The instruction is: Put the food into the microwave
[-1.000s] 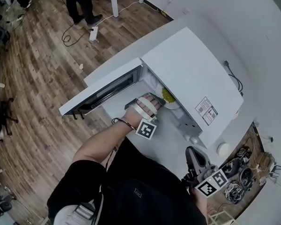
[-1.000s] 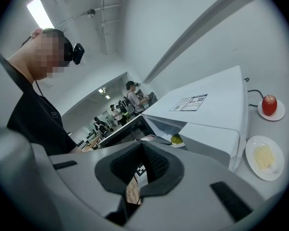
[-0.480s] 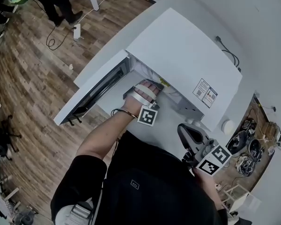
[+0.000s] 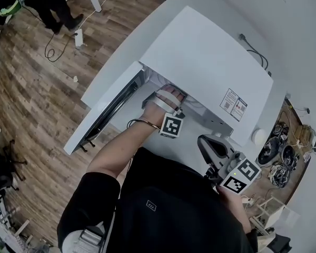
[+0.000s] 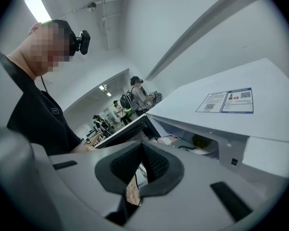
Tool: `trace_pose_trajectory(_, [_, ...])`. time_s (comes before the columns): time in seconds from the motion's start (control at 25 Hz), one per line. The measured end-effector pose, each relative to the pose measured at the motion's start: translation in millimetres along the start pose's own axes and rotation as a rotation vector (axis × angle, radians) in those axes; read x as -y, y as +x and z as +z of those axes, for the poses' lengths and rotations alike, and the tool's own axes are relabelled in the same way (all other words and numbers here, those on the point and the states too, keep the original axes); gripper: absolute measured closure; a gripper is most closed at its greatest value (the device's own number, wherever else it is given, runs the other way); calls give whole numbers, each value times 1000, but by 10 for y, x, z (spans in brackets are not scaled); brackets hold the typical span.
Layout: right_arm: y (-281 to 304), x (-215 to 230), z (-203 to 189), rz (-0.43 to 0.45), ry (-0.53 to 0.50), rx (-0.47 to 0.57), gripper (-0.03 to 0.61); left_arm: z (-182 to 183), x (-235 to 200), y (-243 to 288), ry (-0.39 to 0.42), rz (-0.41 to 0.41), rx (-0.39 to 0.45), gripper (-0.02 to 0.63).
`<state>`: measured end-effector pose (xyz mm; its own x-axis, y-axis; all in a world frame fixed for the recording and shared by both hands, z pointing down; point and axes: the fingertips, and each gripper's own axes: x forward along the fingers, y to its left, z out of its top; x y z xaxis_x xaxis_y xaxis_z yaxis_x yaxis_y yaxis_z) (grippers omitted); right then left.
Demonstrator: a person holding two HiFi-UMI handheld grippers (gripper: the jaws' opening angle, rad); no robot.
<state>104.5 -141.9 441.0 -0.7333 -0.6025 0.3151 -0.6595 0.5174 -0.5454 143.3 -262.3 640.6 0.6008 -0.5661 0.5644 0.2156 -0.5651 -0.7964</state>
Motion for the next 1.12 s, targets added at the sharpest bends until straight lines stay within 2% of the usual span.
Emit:
trace_pose_trajectory(0.08, [36, -14, 12, -4, 2, 7, 569, -54, 87, -6, 22, -87, -21, 583])
trace_pose_trajectory(0.2, [77, -47, 6, -8, 3, 13, 569, -93, 62, -19, 13, -101, -41, 564])
trace_pose_trajectory(0.4, [32, -60, 26, -31, 11, 42, 569, -76, -11, -78, -85, -99, -20, 469])
trace_pose_trajectory(0.52, [-14, -98, 10, -31, 14, 56, 569, -115, -5, -106, -110, -120, -34, 453])
trace_pose_trajectory(0.72, [-99, -170, -69, -19, 0, 63, 569, -187, -45, -44, -230, -201, -74, 451])
trace_pose_trajectory(0.92, [-180, -197, -192, -12, 38, 79, 569, -243, -65, -5, -244, -259, -152, 417])
trace_pose_trajectory(1.12, [-248, -175, -170, -29, 41, 98, 569, -302, -66, -18, -194, -279, -203, 416])
